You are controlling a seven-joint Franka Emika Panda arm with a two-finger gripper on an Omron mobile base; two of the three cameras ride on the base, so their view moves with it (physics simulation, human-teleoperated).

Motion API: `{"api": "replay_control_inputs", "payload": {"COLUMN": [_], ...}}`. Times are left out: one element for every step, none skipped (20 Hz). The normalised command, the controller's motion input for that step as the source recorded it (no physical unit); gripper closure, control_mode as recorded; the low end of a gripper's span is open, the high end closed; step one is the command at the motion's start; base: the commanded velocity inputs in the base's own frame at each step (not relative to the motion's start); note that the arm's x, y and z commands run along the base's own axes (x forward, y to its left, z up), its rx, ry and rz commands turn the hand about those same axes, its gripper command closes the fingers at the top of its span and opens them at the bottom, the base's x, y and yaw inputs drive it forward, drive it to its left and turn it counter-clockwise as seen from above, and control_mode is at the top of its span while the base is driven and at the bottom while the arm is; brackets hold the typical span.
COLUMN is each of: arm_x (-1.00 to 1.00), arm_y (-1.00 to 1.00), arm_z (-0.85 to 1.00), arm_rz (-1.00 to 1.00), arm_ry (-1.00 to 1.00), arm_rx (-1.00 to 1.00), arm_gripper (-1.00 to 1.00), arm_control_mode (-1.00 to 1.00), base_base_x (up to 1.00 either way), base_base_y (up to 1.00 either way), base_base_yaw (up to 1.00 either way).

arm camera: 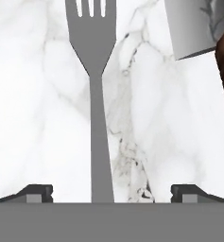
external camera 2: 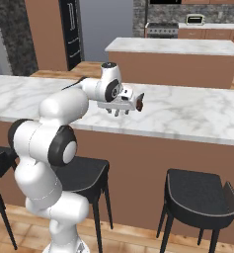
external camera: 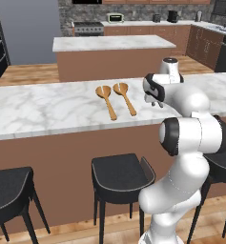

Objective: Pick up the metallic utensils from the counter and place them in the open drawer. Make sure not to pick up any wooden utensils.

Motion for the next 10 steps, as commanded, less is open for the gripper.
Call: {"api": "replay_control_inputs", "payload": {"arm_x": [0.04, 0.01, 0.02, 0.02, 0.01, 0.00, 0.00, 0.01, 0.03, 0.01], "arm_y": [0.07, 0.09, 0.09, 0.07, 0.05, 0.06, 0.04, 0.06, 0.11, 0.10], "arm_z": [-0.14, -0.14, -0.15, -0.15, -0.13, -0.11, -0.09, -0.04, 0.00, 0.00], "arm_rz": [0.00, 0.00, 0.00, 0.00, 0.00, 0.00, 0.00, 0.00, 0.00, 0.00], "arm_ry": [0.00, 0.00, 0.00, 0.00, 0.00, 0.00, 0.00, 0.00, 0.00, 0.00], "arm_rx": [0.00, 0.00, 0.00, 0.00, 0.00, 0.00, 0.00, 0.00, 0.00, 0.00], "arm_gripper": [1.00, 1.00, 1.00, 1.00, 1.00, 1.00, 1.00, 1.00, 1.00, 1.00], "arm_control_mode": [-1.00, -1.00, -1.00, -1.00, -1.00, -1.00, -1.00, -1.00, -1.00, -1.00], "base_base_x": [0.00, 0.00, 0.00, 0.00, 0.00, 0.00, 0.00, 0.00, 0.00, 0.00], "base_base_y": [0.00, 0.00, 0.00, 0.00, 0.00, 0.00, 0.00, 0.00, 0.00, 0.00], "base_base_yaw": [0.00, 0.00, 0.00, 0.00, 0.00, 0.00, 0.00, 0.00, 0.00, 0.00]}}
